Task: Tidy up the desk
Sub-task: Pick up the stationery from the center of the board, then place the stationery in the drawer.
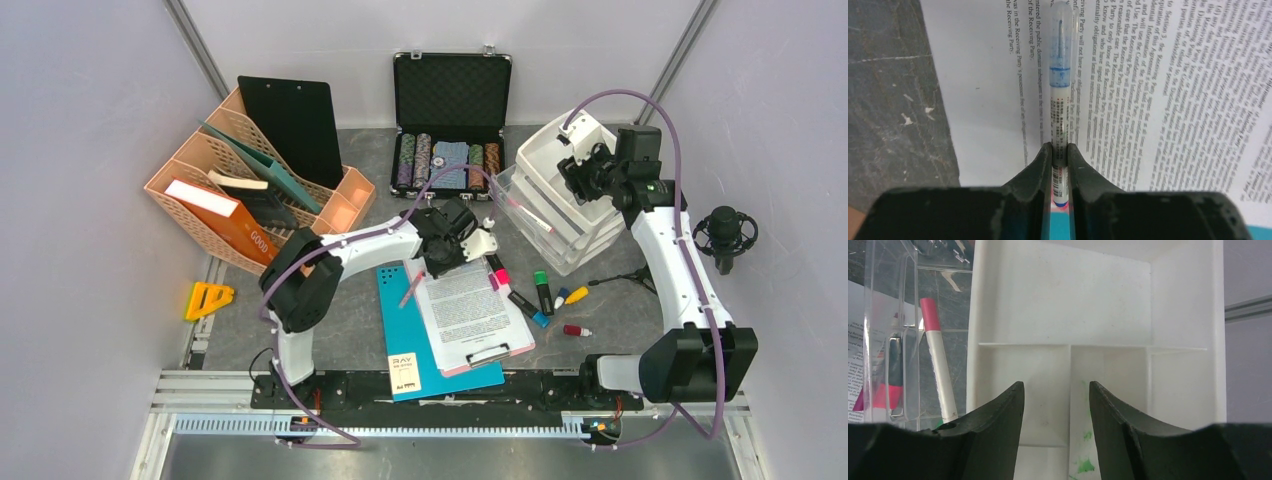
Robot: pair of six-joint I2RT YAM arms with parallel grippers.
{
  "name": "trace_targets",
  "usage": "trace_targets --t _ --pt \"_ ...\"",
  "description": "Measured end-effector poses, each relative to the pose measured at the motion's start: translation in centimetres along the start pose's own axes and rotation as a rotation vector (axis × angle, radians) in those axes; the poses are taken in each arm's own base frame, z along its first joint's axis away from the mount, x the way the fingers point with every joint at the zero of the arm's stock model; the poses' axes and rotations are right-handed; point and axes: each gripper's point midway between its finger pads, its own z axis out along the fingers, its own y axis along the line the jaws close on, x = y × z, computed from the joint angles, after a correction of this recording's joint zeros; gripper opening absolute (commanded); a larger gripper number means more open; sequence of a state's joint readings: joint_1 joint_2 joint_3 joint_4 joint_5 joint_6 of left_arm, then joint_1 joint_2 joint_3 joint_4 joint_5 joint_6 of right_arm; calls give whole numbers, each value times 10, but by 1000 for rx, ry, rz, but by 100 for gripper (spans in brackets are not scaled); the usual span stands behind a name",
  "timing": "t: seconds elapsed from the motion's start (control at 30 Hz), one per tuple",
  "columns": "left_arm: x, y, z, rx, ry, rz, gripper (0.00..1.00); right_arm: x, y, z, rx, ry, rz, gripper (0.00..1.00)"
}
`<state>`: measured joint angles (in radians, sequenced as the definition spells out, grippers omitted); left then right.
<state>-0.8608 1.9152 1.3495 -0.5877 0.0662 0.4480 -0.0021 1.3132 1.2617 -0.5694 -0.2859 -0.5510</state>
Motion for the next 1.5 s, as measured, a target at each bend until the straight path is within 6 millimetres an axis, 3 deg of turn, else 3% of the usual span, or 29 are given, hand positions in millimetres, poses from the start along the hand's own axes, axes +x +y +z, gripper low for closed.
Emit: trace_targets --t 0.1,0.2,0.43,0.67,0.83,1.07,1.3,1.37,1.5 --pt "-6 1 -22 7 -12 41 8 -1 0 -1 2 -4 -2 57" --pt "-28 8 -54 -17 -76 105 5 -1 0 -2 2 -5 -2 58" --pt "-106 24 -143 -153 -284 401 5 -2 0 -2 1 -6 -1 59" --pt "-174 30 -197 -287 -384 717 2 -2 1 -2 -1 -7 2 67" --pt "-203 29 -189 -330 -363 935 2 -2 1 -2 -1 -7 5 70" --pt "-215 33 -147 -313 -289 1129 2 -3 0 -5 6 -3 19 73" --pt "-230 40 -128 -334 -264 1207 2 -11 -2 -19 28 -22 21 73" --pt "-235 42 -125 -341 -266 1212 6 -16 -4 -24 36 -34 17 74" --pt "-242 46 -117 -354 -265 1209 30 -22 -5 -32 47 -50 11 74"
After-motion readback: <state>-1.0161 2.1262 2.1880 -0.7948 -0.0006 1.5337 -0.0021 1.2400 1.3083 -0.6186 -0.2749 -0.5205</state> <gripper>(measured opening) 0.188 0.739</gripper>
